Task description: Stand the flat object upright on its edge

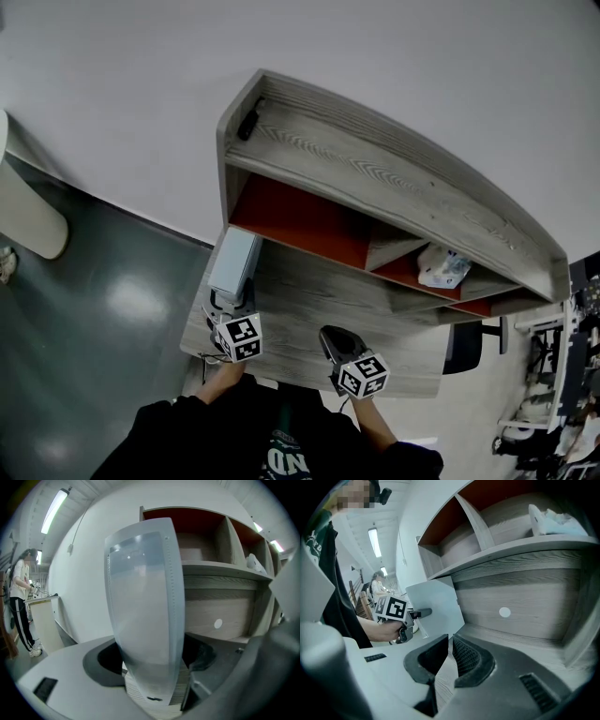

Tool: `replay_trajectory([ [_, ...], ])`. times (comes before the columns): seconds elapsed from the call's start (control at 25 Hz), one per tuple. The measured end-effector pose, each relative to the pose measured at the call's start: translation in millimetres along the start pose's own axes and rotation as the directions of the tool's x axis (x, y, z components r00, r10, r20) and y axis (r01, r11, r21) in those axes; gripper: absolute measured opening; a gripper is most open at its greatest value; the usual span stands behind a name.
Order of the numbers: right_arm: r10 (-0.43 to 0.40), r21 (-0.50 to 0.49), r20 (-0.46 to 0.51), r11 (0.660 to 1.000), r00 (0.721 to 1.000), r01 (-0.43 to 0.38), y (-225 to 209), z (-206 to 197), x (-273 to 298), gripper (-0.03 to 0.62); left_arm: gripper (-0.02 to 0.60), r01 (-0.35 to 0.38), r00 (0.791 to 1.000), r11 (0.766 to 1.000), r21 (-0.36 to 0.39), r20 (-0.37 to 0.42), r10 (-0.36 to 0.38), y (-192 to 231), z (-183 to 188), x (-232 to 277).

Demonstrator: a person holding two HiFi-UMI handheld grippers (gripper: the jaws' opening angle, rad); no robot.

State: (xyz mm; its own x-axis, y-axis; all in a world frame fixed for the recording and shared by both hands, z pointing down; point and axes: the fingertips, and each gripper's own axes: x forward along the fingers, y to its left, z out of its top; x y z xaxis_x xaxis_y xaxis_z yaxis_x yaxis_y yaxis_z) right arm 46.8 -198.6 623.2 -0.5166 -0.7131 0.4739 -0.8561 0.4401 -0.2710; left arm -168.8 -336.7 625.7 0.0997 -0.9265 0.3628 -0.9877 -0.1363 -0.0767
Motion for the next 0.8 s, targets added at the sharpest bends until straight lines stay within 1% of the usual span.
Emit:
replay_trajectory([
  [0.16,-0.017,-0.003,0.02,1.0,1.0,0.017,3.0,5.1,6.5,0.052,0.344,0.065,0.998,0.998,0.014,-0.002,-0.065,-2.3,-1.1,-1.9],
  [0.36,-0.06,0.046,0.062,0.997,0.996,0.057,4.6,14.2,10.0,0.041,0.362,0.146,0.989,0.989,0.033,-0.01,-0.146,-2.8,0.5,-10.4],
  [0.44,-0.081,0.024,0.067,0.997,0.994,0.08,8.0,17.4,10.1,0.038,0.362,0.173,0.985,0.984,0.039,-0.012,-0.173,-2.6,1.7,-16.9],
  [0.52,-0.101,0.016,0.078,0.995,0.992,0.1,11.6,20.4,9.3,0.038,0.362,0.197,0.98,0.979,0.046,-0.01,-0.196,-1.5,3.5,-24.8],
  [0.72,-0.153,0.049,0.123,0.988,0.98,0.148,16.7,27.4,4.0,0.038,0.362,0.228,0.973,0.973,0.043,0.015,-0.229,7.2,9.8,-48.1],
  [0.76,-0.161,0.047,0.131,0.987,0.978,0.156,18.1,28.9,2.6,0.038,0.347,0.234,0.972,0.971,0.045,0.022,-0.235,8.2,10.8,-53.1],
  [0.8,-0.169,0.041,0.139,0.985,0.976,0.165,19.5,30.6,0.8,0.038,0.318,0.244,0.969,0.969,0.048,0.025,-0.245,8.3,10.9,-57.8],
])
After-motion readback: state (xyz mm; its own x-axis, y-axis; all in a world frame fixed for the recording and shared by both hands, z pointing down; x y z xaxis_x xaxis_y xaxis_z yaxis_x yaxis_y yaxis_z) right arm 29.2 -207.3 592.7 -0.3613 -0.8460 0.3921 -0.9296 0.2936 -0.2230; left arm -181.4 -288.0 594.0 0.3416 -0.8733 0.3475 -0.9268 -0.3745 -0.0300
